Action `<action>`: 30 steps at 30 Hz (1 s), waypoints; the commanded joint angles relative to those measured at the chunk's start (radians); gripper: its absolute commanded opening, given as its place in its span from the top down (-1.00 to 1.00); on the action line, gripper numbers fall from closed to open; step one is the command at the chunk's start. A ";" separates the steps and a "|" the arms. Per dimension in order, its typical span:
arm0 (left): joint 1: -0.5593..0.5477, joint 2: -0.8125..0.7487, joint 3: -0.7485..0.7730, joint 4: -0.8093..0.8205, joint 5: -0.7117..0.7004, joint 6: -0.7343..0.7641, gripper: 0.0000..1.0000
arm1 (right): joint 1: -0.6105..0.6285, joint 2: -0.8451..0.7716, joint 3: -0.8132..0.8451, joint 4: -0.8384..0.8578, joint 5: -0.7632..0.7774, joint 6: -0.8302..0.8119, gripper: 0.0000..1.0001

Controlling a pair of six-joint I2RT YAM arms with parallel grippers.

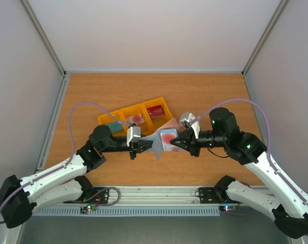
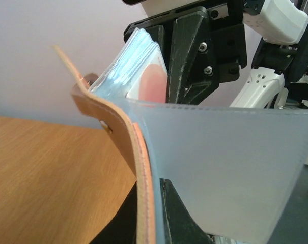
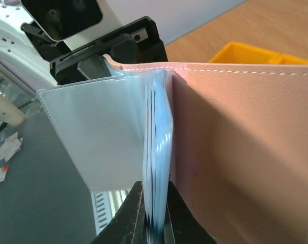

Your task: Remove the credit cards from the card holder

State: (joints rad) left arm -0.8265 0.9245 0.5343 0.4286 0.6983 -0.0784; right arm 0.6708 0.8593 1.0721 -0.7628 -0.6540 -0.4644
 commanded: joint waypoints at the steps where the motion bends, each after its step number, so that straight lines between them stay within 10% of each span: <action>1: -0.006 -0.016 0.001 0.064 -0.019 -0.016 1.00 | 0.001 -0.064 -0.037 0.029 0.020 -0.008 0.98; 4: -0.006 -0.027 -0.006 0.031 -0.063 -0.025 0.98 | 0.001 -0.111 -0.063 0.032 0.076 0.016 0.98; 11: -0.003 -0.068 -0.015 -0.087 -0.211 0.000 -0.32 | -0.001 -0.126 -0.053 -0.033 0.304 0.119 0.98; 19: 0.042 -0.140 0.087 -0.242 -0.125 0.157 -0.24 | -0.003 0.024 0.100 -0.301 0.869 0.356 0.98; 22: 0.042 -0.127 0.101 -0.175 0.080 0.169 -0.16 | -0.002 0.096 0.154 -0.361 0.889 0.385 0.98; 30: -0.071 0.122 0.241 -0.130 0.000 -0.122 -0.05 | -0.002 0.052 0.104 -0.314 0.851 0.392 0.97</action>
State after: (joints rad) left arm -0.8310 0.9432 0.6960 0.2504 0.7097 -0.0822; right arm 0.6685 0.9394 1.1820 -1.0691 0.1741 -0.1009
